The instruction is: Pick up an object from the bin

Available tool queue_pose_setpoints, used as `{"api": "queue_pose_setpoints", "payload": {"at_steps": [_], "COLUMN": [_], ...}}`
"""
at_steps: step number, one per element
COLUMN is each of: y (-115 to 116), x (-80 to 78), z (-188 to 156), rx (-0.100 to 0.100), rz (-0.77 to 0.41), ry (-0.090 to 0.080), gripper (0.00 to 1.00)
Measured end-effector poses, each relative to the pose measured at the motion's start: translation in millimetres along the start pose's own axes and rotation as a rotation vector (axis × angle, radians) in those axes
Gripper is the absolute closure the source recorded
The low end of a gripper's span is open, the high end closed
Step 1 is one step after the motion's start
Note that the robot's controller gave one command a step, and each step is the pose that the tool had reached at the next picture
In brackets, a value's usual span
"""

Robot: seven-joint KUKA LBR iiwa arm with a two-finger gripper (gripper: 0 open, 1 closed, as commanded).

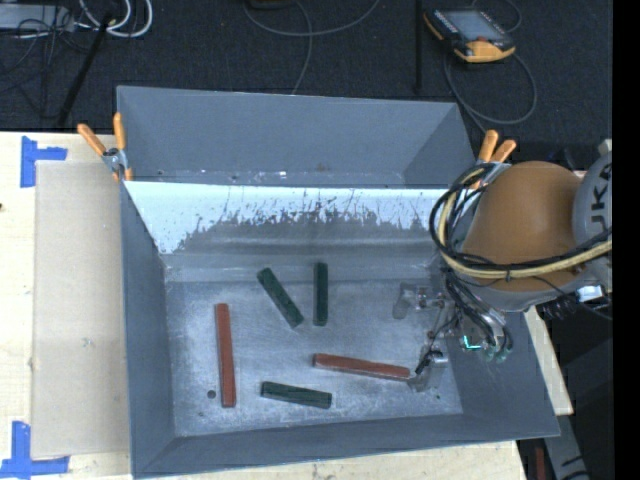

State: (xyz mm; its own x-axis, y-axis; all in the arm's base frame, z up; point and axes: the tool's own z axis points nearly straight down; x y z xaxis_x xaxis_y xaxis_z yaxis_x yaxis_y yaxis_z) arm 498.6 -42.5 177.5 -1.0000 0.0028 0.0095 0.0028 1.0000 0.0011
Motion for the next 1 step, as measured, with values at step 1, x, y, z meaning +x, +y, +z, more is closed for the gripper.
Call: {"api": "queue_pose_setpoints", "payload": {"at_steps": [1], "y": [27.5], "x": [-11.6], "z": [112.2], "rx": [-0.001], "rz": [0.084], "ry": [-0.001], "gripper": [0.00]}}
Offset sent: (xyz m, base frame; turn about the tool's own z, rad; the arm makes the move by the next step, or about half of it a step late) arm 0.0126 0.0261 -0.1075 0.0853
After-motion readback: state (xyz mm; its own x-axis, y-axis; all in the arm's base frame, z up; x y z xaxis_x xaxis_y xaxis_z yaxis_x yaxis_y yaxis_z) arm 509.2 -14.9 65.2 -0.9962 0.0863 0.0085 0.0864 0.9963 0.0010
